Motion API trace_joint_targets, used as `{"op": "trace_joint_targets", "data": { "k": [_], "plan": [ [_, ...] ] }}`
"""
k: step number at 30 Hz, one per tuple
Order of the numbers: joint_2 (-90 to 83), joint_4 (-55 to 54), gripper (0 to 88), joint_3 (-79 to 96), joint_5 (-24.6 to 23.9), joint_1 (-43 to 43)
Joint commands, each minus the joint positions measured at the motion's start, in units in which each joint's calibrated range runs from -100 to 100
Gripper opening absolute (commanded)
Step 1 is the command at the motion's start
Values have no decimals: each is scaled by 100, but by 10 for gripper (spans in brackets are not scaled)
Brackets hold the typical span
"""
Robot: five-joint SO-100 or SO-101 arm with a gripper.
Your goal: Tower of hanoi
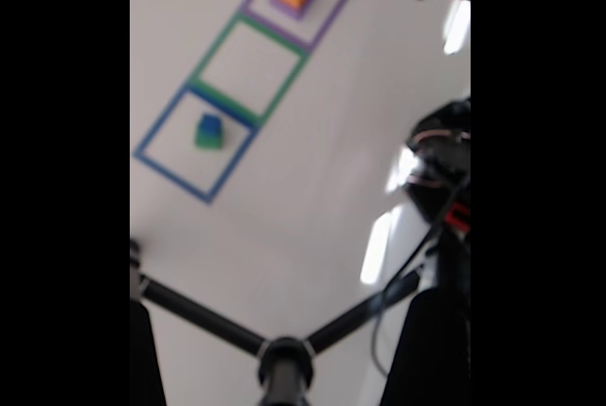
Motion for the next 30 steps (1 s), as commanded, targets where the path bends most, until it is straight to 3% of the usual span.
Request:
{"op": "trace_joint_targets", "data": {
  "k": [1,8,18,23,30],
  "plan": [
    [-301,-478,258,549,0,223],
    [-705,-2576,344,2613,0,184],
    [-600,-5701,400,5086,0,165],
    [-59,-8122,418,6468,0,223],
    [959,-10260,422,7322,0,213]
  ]
}}
